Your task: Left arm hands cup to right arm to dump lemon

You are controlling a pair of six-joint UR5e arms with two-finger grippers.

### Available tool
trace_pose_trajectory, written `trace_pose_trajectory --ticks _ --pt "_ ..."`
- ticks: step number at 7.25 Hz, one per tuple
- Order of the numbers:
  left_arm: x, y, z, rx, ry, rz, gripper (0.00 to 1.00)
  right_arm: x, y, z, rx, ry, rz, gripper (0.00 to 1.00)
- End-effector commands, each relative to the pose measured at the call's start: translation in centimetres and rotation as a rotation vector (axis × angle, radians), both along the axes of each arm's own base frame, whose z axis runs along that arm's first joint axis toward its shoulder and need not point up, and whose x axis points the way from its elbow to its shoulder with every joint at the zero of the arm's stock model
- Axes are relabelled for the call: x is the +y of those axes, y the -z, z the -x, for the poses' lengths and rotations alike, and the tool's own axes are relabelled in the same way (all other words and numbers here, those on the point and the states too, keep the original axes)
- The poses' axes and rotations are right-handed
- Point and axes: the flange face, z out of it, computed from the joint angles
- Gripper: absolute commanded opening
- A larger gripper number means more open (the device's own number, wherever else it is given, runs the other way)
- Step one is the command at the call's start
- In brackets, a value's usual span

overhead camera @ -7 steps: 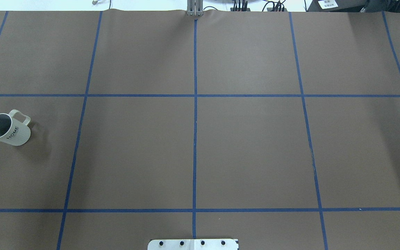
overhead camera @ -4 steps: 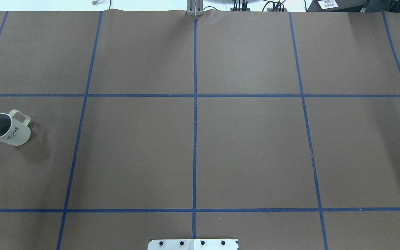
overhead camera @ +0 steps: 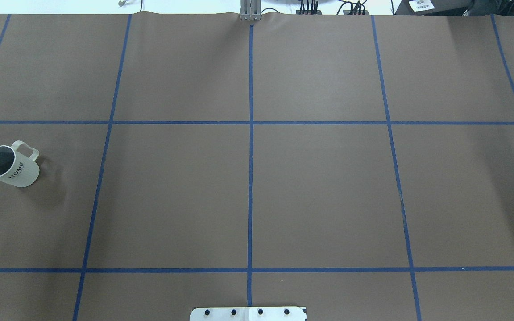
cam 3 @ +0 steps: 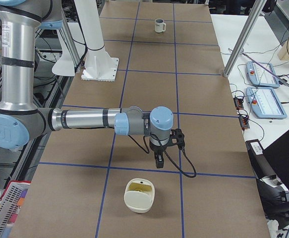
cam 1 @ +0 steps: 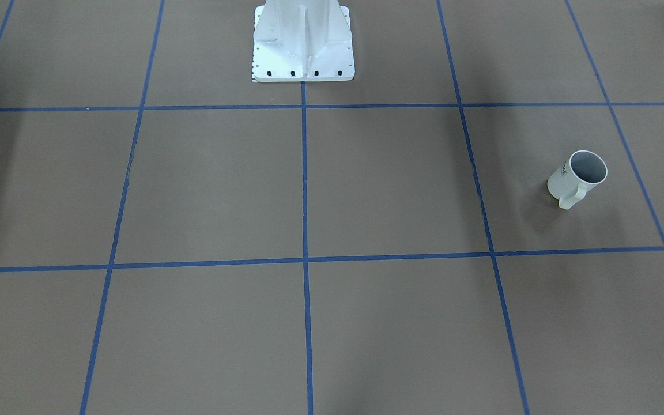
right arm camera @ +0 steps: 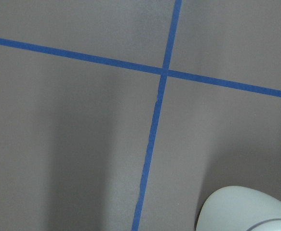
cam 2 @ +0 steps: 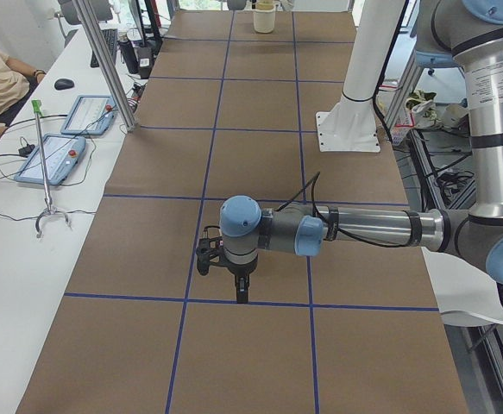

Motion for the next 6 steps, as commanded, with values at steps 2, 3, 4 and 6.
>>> trace_pose_trajectory --ticks 2,3,4,6 --pt "-0.07 -0.16 -0.09 0.007 -0.006 -0.003 1.00 0.72 -0.66 0.50 -0.029 0.005 0.020 1.00" --pt "-0.08 0.04 -0.10 0.007 -0.006 -0.006 1.00 0.63 -1.37 0.51 -0.021 0.007 0.029 1.00" --pt "-0.03 -0.57 -0.07 0.003 -0.006 0.004 1.00 0.46 -1.48 0.53 -0.022 0.006 0.033 1.00" --pt "-0.09 0.06 -0.03 0.007 -0.005 -0.008 1.00 0.54 -1.41 0.67 -0.042 0.000 0.042 1.00"
